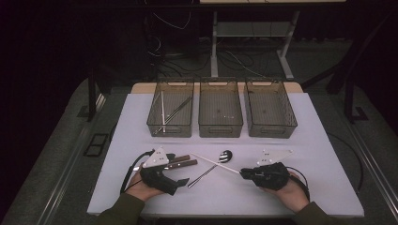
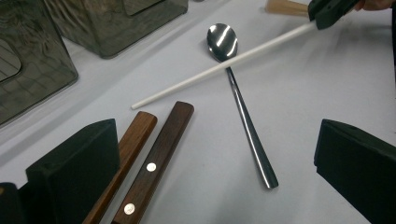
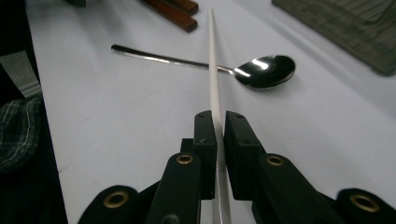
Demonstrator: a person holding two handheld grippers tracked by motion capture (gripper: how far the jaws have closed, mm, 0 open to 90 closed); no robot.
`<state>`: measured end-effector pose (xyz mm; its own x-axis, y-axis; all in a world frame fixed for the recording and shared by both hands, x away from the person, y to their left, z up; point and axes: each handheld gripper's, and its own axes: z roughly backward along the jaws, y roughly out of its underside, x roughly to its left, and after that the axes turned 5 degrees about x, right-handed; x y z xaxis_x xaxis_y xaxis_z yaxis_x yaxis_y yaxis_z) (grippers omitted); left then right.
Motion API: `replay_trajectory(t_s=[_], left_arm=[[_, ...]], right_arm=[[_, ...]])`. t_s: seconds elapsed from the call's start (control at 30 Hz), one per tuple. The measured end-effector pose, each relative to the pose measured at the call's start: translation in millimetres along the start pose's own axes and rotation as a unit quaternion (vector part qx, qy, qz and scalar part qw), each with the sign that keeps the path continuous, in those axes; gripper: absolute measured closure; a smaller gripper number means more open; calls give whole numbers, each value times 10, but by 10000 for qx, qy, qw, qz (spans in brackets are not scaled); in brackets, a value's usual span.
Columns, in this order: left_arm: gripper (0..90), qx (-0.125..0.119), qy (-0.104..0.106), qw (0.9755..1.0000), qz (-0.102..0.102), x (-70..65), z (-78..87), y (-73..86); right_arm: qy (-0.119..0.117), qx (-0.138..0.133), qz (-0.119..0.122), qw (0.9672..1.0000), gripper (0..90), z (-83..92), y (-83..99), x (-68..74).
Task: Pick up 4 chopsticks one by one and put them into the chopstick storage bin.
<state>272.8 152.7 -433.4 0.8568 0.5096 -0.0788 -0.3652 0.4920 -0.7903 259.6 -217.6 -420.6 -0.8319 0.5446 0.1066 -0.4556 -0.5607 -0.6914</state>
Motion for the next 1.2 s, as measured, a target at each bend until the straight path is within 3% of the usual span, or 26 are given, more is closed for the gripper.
replay_trajectory(t_s=[0.33,0.83,1.2], left_arm=[[0,-13,2,10000,5,1,-3,0],[0,5,12,10000,0,5,3,-2],[0,5,9,10000,20,9,1,-3]], right_arm=[[-185,-464,-243,9985,838,156,-26,-108],[-278,-854,-400,9952,840,252,-127,-164],[-222,-1031,-312,9939,840,322,-301,-217]])
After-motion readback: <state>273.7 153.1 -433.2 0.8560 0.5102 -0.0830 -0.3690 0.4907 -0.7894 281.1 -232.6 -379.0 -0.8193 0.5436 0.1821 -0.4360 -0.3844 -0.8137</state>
